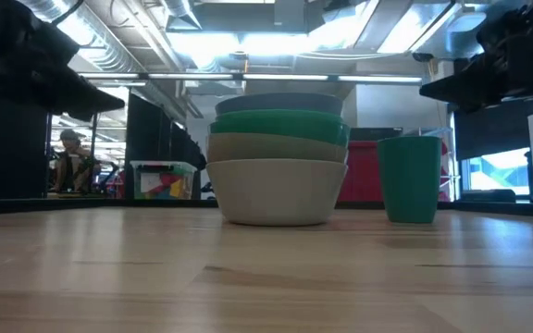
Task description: Nest bowls inside each other
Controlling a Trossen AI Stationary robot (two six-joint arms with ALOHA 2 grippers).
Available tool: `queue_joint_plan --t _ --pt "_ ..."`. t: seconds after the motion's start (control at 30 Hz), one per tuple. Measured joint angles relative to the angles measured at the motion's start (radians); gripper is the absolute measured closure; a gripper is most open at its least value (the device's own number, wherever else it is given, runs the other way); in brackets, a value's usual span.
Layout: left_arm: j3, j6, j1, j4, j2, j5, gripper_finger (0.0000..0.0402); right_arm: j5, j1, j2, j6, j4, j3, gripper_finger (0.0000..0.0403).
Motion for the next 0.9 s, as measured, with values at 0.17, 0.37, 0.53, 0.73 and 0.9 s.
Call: queue_joint_plan --t 0.17,0.37,0.53,0.73,0.9 --pt "0.001 0.012 -0.001 -0.010 0.000 -0.038 0.0399 0.020 0.000 0.000 -0.003 -0.018 0.000 0.0403" --pt "0.001 -0.122 -0.002 -0.012 0.000 -0.040 0.0398 0.017 0.000 0.000 -0.003 -0.020 0.000 0.0403" --pt "0.001 -0.130 -0.002 -0.013 0.000 -0.040 0.0398 0.013 0.000 0.000 -0.003 -0.019 0.000 0.0403" --pt "0.000 -0.130 -0.002 -0.014 0.000 -0.040 0.0398 0.012 0.000 0.000 -0.002 -0.019 0.000 0.0403" --pt "0.000 -0.131 -0.002 -0.014 0.000 -0.041 0.0398 0.012 0.000 0.000 -0.002 -0.019 0.000 0.0403"
